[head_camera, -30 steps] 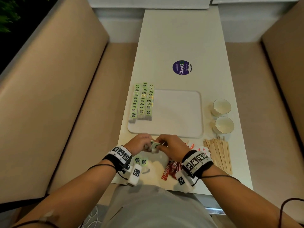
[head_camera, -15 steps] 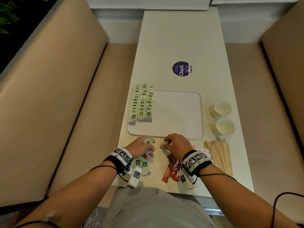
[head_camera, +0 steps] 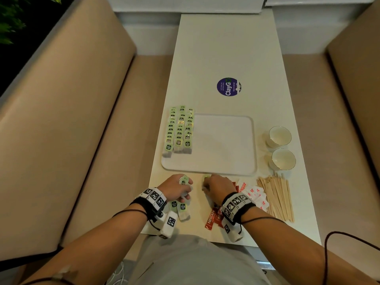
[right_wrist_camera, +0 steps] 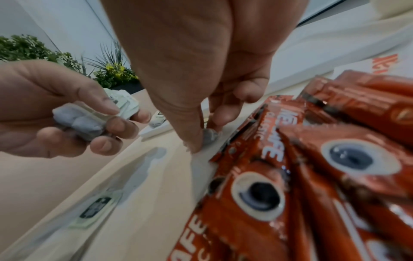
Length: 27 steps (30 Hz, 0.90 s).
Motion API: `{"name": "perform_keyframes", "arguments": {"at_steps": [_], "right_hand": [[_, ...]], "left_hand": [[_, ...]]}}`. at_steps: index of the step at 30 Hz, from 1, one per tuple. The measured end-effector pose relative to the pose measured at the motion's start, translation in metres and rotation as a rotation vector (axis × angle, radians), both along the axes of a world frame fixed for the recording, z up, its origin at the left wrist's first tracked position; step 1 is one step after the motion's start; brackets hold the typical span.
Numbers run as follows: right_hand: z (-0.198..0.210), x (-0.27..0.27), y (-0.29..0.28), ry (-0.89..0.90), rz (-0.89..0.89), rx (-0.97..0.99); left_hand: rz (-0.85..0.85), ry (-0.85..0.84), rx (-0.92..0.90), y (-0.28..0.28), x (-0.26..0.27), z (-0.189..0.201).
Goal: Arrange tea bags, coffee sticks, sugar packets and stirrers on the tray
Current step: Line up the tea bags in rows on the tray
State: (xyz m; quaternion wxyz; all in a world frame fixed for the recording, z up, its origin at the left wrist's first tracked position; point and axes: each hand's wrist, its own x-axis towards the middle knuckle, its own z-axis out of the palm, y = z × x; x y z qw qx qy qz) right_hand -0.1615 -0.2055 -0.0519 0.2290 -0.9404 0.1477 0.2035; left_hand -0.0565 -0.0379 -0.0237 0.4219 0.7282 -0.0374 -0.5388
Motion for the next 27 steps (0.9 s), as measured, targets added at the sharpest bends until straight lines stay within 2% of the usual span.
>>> {"name": "perform_keyframes", "arguments": {"at_steps": [4,13,20,24,27], "right_hand": [[0.002,-0.003,0.001,-0.032,0.005,0.07],[0.021,0.005,0.016,-0.282,-0.076,0.281],[0.025,0.024,0.021,-0.33,-0.116,0.388],[0.027,0.037,0.019,-0.336,-0.249,0.396],[0.027,0.048,0.019,-0.314,-0.296,0.441]], "left_hand": [[0.006,0.003,0.006,0.001,0.0,-0.003],[0.005,-0.071,-0.022,0.005,0.009,0.003],[0.034,-0.206,-0.077,0.009,0.027,0.015],[0.033,-0.31,-0.089,0.016,0.042,0.018],[0.074,-0.32,-0.103,0.02,0.053,0.021]]}}
